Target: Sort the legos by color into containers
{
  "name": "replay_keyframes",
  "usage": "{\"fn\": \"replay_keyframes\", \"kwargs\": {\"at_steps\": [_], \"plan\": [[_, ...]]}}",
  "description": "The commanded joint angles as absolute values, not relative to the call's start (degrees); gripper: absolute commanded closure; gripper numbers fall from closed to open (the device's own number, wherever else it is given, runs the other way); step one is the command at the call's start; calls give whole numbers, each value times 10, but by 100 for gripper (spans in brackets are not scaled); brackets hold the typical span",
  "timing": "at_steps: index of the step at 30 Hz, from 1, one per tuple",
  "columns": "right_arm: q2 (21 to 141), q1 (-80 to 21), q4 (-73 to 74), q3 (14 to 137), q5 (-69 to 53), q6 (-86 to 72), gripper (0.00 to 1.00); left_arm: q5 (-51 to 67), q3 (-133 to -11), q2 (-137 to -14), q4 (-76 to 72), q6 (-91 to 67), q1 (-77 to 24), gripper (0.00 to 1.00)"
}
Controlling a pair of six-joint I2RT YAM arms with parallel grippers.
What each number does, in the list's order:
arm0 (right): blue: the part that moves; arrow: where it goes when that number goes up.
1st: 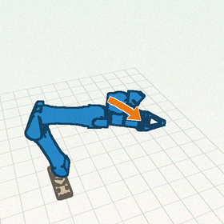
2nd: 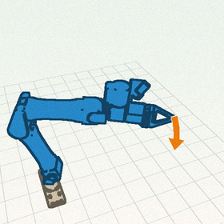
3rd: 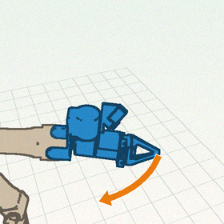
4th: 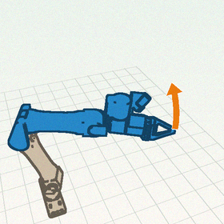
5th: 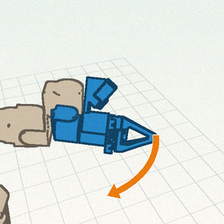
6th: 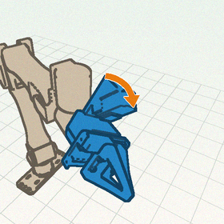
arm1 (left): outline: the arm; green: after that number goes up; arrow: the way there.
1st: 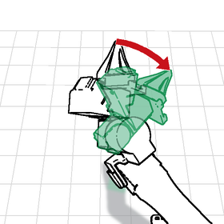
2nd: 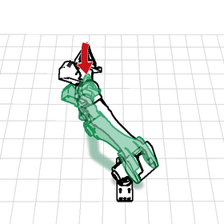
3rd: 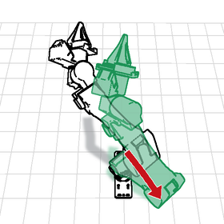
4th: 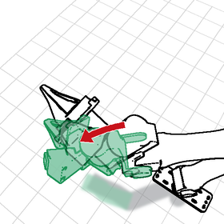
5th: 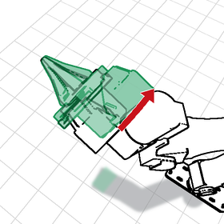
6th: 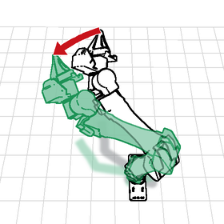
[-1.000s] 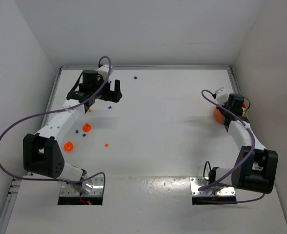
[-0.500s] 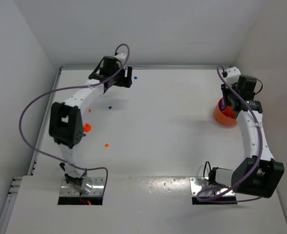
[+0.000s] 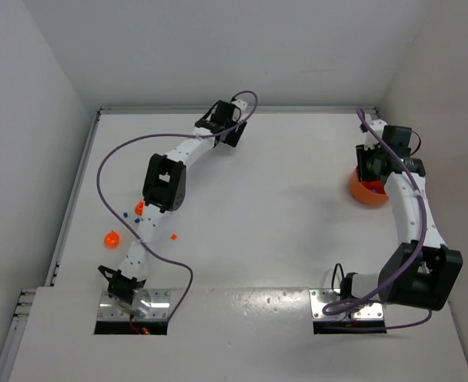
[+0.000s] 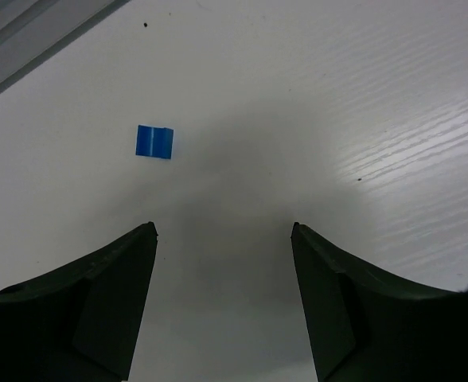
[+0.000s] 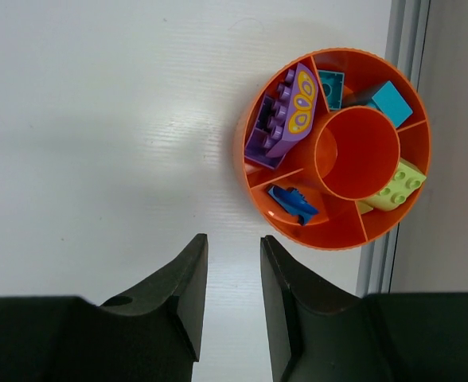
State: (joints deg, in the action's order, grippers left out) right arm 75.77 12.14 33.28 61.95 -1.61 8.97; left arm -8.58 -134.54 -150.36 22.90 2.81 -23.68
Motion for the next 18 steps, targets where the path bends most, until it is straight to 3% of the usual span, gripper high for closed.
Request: {"fn": "replay_keyframes", "kwargs": {"at_steps": [1, 8, 11, 18], "plan": [[764, 120, 332, 654, -22, 71, 67, -137, -1390, -1521, 233, 87, -235, 26], [787, 120, 332, 659, -33, 65, 68, -137, -1404, -1544, 239, 64, -200, 36], [793, 114, 332, 665, -38, 60, 70, -152, -1404, -1550, 229, 69, -200, 53], [793, 114, 338, 660, -48, 60, 71, -75, -1434, -1528, 213, 49, -195, 71]]}}
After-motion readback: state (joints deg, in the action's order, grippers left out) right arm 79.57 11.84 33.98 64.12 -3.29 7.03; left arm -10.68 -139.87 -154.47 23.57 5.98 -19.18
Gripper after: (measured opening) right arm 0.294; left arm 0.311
